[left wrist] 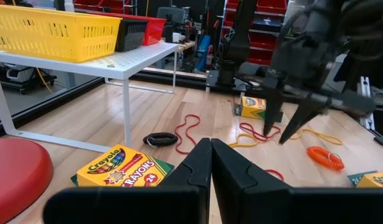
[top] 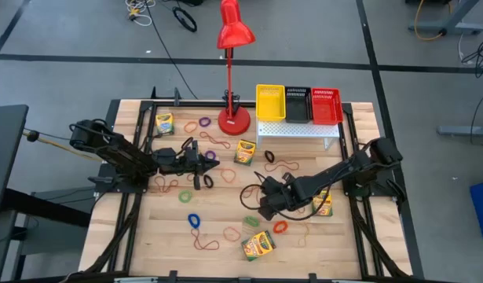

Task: Pick & Place Office Desk Supplies
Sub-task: Put the yellow rubber band into the black bin on the shelf

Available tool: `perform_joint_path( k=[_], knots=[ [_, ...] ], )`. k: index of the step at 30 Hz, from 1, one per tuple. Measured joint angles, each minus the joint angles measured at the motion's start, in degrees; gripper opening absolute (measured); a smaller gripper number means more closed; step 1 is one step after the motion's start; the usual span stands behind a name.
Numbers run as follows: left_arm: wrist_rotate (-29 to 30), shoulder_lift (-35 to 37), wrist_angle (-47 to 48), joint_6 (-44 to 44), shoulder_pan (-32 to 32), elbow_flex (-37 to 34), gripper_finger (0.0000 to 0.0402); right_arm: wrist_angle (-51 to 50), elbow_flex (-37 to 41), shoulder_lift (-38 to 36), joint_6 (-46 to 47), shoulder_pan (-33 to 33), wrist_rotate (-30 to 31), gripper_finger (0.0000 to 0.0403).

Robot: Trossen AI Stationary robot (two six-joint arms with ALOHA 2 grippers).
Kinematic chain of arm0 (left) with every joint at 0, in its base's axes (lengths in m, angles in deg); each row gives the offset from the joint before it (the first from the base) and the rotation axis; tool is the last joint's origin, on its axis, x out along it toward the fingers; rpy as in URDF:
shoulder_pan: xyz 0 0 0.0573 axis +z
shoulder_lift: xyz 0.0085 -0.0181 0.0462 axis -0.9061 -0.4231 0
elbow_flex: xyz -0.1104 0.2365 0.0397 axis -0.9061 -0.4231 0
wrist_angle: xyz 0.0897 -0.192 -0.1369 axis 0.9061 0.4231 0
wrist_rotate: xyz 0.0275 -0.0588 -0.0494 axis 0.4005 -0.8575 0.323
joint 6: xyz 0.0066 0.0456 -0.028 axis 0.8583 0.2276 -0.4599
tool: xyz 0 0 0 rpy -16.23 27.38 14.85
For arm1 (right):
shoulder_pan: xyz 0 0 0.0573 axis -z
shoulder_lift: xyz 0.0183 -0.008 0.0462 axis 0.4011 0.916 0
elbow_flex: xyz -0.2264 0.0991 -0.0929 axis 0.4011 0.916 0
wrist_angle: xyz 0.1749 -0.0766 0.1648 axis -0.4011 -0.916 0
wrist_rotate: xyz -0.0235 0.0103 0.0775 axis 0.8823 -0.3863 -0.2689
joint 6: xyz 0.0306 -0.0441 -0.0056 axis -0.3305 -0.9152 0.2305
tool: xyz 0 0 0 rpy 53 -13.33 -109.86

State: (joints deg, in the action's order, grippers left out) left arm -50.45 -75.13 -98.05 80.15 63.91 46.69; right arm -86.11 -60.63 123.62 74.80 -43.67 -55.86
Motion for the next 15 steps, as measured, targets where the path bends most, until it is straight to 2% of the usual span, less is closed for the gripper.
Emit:
perform_joint_path(
  k=[3, 7, 10, 15],
  knots=[
    [0.0, 0.0, 0.0, 0.0, 0.0, 0.0, 0.0014, 0.3, 0.1, 2.5, -1.6, 1.9, 0.7, 0.0157],
    [0.0, 0.0, 0.0, 0.0, 0.0, 0.0, 0.0014, 7.0, 0.1, 4.9, -3.2, 4.8, -1.6, 0.0172],
    [0.0, 0.0, 0.0, 0.0, 0.0, 0.0, 0.0014, 10.6, 0.1, 6.8, -4.4, 6.4, -2.1, 0.0169],
    [0.0, 0.0, -0.2, 0.0, 0.0, 0.0, 0.0014, 10.1, 0.0, 8.5, -6.2, 8.0, -2.3, 0.0138]
  ],
)
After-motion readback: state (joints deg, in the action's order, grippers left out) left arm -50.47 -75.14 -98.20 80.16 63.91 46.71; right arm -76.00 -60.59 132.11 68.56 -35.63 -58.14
